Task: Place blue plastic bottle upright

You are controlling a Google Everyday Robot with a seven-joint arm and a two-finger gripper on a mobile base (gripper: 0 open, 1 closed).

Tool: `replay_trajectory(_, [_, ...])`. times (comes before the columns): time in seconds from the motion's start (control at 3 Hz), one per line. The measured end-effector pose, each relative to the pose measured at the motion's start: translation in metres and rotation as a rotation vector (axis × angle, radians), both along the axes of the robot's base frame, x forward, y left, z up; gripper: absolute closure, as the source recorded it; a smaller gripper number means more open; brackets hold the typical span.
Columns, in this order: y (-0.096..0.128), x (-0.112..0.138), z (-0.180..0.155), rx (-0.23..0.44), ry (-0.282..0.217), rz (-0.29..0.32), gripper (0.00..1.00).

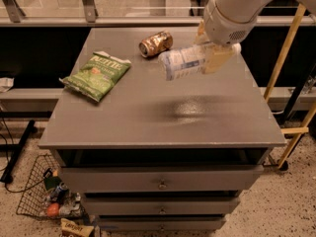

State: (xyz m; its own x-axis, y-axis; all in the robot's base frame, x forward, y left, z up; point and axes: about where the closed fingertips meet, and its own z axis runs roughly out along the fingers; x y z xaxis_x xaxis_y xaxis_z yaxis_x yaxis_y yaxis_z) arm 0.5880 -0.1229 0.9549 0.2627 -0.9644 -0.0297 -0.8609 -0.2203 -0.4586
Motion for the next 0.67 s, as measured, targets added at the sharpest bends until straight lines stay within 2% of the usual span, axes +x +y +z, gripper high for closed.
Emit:
replay_trajectory(0.33, [0.0066, 0.0085, 0.0129, 0.005, -0.084, 0.01, 1.0])
replay_trajectory(0.67, [0.0046, 0.0056, 0.0115, -0.072, -0.137, 0.082, 1.0])
